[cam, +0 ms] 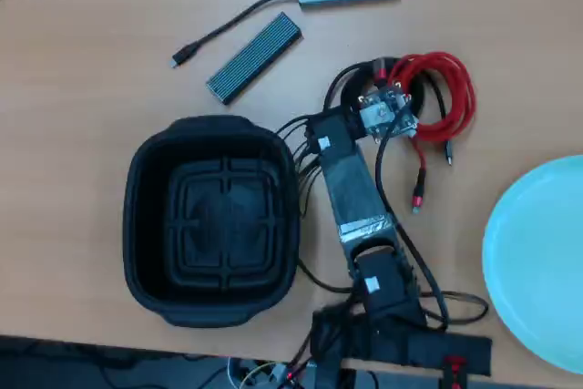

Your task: Put a black charging cable in a black bowl and put a red charging cable in a green bowl

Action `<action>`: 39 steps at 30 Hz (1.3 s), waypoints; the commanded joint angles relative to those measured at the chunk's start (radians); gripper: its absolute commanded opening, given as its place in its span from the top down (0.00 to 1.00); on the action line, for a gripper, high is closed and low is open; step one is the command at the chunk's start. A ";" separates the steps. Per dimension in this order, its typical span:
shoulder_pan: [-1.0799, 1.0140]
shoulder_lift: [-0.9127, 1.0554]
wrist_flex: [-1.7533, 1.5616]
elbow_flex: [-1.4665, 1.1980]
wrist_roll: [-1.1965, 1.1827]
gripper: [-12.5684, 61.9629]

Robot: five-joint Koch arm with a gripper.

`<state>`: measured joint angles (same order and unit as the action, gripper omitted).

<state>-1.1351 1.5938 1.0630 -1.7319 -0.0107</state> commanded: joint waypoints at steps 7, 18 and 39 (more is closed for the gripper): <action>-0.040 0.017 0.046 0.106 -0.063 0.80; -0.048 -0.081 0.330 0.273 -0.063 0.08; -0.143 -0.314 0.454 0.337 -0.486 0.08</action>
<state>-1.2594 1.2625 1.4680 -1.4542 -0.4863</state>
